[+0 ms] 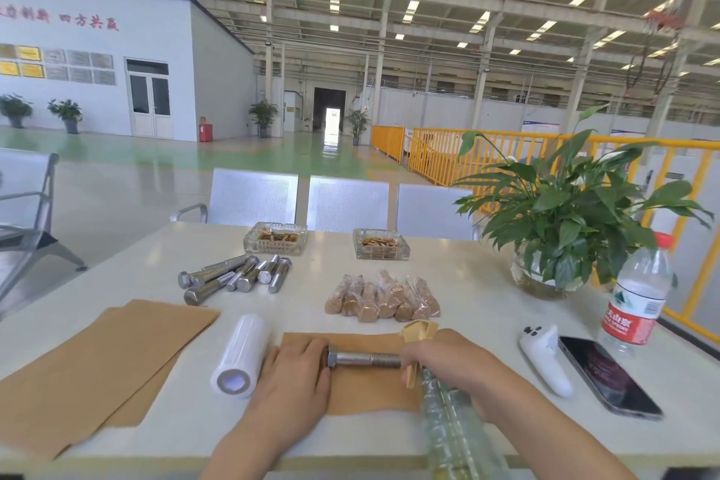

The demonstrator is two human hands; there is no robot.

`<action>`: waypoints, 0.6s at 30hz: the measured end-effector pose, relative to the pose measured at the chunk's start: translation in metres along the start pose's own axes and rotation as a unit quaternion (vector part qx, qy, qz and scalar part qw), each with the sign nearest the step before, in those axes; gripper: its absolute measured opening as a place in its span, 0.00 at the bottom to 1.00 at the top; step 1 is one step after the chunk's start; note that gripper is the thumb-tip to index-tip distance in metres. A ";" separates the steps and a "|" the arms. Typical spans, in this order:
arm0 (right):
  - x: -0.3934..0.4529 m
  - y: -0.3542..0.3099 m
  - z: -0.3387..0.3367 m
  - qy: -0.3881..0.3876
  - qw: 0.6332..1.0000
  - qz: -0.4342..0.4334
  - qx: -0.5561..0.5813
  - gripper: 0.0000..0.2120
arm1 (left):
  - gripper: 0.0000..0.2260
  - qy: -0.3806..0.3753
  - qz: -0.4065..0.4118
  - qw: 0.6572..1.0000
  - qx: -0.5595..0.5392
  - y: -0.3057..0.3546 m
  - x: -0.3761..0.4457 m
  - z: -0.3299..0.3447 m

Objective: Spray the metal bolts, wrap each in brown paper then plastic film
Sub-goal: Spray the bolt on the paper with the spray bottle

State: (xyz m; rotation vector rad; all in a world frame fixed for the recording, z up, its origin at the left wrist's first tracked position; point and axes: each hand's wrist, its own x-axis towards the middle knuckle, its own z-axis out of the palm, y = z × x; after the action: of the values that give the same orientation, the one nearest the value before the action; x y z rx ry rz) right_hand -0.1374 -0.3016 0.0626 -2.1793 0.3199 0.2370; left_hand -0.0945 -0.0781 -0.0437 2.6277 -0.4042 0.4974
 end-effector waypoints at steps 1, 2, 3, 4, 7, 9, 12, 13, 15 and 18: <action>-0.001 0.001 -0.003 0.003 1.000 -0.002 -0.002 0.10 | 0.11 -0.001 -0.001 1.000 0.003 0.000 0.000 0.000; -0.002 0.003 -0.006 0.003 1.000 -0.006 -0.010 0.07 | 0.11 -0.001 -0.002 1.000 0.003 0.001 0.000 0.000; -0.003 0.004 -0.008 0.001 1.000 -0.010 -0.022 0.06 | 0.11 0.000 -0.003 1.000 0.003 0.001 0.000 -0.001; -0.003 0.007 -0.009 -0.002 0.999 -0.014 -0.033 0.07 | 0.11 0.000 -0.004 1.000 0.005 0.001 0.000 -0.001; -0.004 0.010 -0.011 -0.006 0.999 -0.021 -0.041 0.11 | 0.12 -0.001 -0.007 1.000 0.008 0.003 0.001 -0.001; -0.007 0.008 -0.015 -0.019 0.999 -0.025 -0.044 0.10 | 0.13 0.009 -0.007 1.000 -0.010 0.005 0.001 -0.003; -0.007 0.002 -0.030 -0.047 0.998 -0.044 -0.009 0.14 | 0.20 0.021 -0.014 0.998 -0.051 0.006 0.004 -0.008; -0.003 0.000 -0.039 -0.038 0.998 -0.053 0.023 0.14 | 0.21 0.020 -0.015 0.998 -0.053 0.007 0.006 -0.010; 0.009 -0.006 -0.062 0.010 0.994 -0.081 0.071 0.11 | 0.21 0.014 -0.013 0.999 -0.050 0.008 0.016 -0.013; 0.029 -0.019 -0.097 0.115 0.983 -0.119 0.081 0.10 | 0.18 -0.012 -0.015 0.999 -0.045 0.010 0.038 -0.023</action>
State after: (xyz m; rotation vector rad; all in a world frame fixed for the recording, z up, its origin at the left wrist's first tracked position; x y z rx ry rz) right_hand -0.0985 -0.3740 0.1252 -2.0627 0.1965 -0.1712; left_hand -0.0700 -0.0837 -0.0055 2.5509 -0.3848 0.4276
